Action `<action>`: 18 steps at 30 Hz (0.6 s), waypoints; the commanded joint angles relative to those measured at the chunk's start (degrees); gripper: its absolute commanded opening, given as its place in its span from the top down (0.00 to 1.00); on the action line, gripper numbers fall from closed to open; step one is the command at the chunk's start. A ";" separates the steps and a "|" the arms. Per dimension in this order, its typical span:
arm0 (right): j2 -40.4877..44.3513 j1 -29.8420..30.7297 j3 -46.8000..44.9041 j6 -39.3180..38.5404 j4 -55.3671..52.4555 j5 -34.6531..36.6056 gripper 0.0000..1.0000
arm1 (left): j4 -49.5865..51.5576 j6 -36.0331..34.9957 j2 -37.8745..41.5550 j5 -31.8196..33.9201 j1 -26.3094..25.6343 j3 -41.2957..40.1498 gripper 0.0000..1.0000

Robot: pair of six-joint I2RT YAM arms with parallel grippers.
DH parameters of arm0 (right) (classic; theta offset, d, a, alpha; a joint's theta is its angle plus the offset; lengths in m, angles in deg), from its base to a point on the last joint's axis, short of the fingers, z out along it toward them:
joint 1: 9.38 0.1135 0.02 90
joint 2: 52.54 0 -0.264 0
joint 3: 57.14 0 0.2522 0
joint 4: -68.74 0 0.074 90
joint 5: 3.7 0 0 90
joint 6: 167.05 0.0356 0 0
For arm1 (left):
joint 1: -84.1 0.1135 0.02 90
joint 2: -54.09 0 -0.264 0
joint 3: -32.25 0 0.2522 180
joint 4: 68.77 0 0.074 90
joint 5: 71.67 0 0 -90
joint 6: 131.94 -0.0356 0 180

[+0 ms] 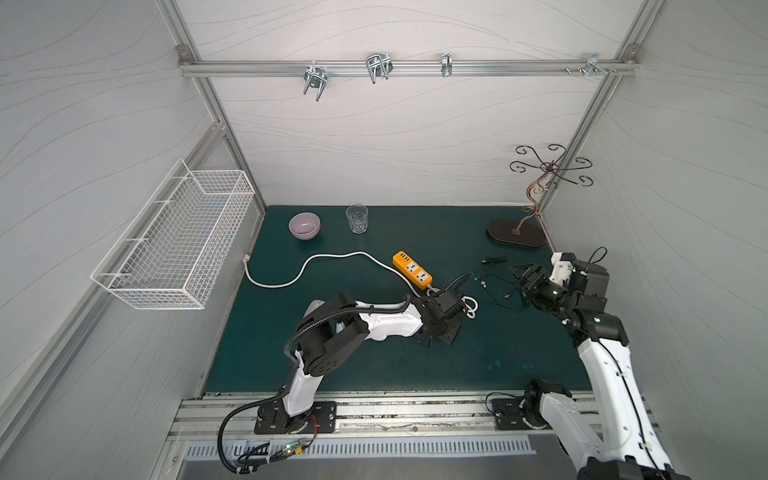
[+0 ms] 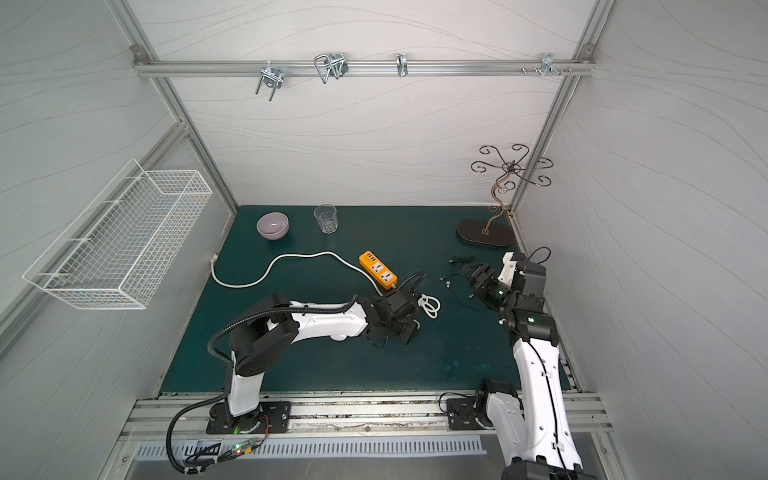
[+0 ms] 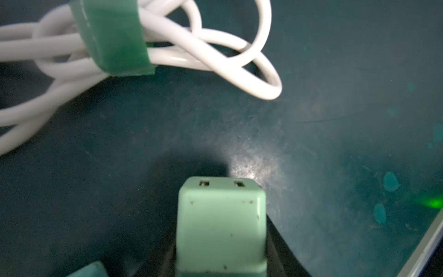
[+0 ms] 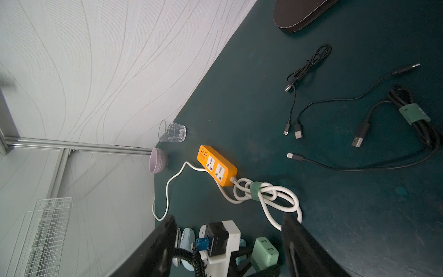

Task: Unplug the wireless mouse
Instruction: Place the plug at the center of the board.

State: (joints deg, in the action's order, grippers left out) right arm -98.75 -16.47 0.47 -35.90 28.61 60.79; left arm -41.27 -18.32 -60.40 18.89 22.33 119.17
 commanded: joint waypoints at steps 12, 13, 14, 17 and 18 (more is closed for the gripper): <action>1.96 0.41 -0.92 0.43 -0.18 0.76 0.28 | 6.46 8.38 -1.03 9.45 -2.21 0.02 0.63; 2.11 0.41 -0.88 0.51 -0.20 0.78 0.28 | 6.63 8.45 -0.83 9.63 -2.25 -0.04 0.58; 1.97 0.41 -0.92 0.51 -0.13 0.70 0.28 | 6.74 8.38 -0.67 9.82 -2.29 -0.18 0.55; 1.93 0.46 -1.09 0.69 -0.11 0.63 0.28 | 6.68 7.97 -0.13 10.56 -2.62 -0.52 0.46; 1.92 0.44 -1.13 0.71 -0.13 0.59 0.28 | 6.55 7.79 0.05 10.80 -2.73 -0.57 0.43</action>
State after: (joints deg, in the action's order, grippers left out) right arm -97.51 -16.45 0.15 -35.86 28.61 60.90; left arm -38.72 -12.12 -60.45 26.84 19.97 119.20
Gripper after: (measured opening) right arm 0.719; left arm 0.489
